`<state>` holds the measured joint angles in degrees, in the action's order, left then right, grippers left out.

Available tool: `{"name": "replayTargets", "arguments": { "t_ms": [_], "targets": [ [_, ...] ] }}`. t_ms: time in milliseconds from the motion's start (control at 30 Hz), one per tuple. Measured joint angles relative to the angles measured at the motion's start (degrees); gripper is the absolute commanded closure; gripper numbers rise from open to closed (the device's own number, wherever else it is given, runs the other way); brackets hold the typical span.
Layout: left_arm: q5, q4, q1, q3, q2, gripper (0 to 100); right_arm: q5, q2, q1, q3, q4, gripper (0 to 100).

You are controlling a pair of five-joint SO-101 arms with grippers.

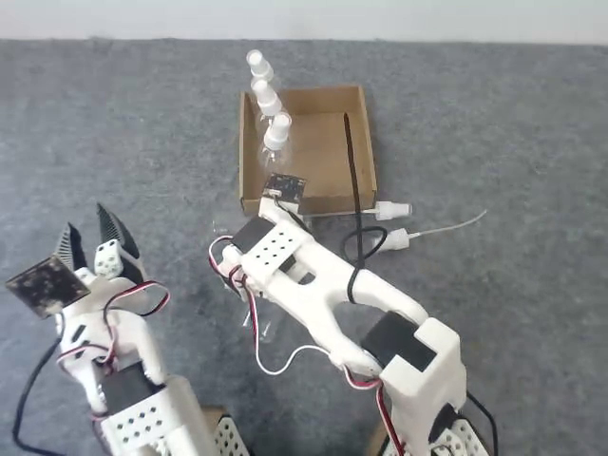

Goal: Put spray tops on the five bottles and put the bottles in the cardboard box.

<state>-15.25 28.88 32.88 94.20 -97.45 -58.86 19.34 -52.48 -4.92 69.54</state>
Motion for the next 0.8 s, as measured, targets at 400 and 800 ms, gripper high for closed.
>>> {"name": "replayTargets", "arguments": {
  "t_ms": [400, 800],
  "targets": [
    [0.0, 0.0, 0.0, 0.0, 0.0, 84, 25.1, -5.8, 0.0, 0.0, 6.8, 96.9],
    [0.0, 0.0, 0.0, 0.0, 0.0, 84, 60.1, -14.9, 0.0, 0.0, 23.4, 97.1]
  ]
}}
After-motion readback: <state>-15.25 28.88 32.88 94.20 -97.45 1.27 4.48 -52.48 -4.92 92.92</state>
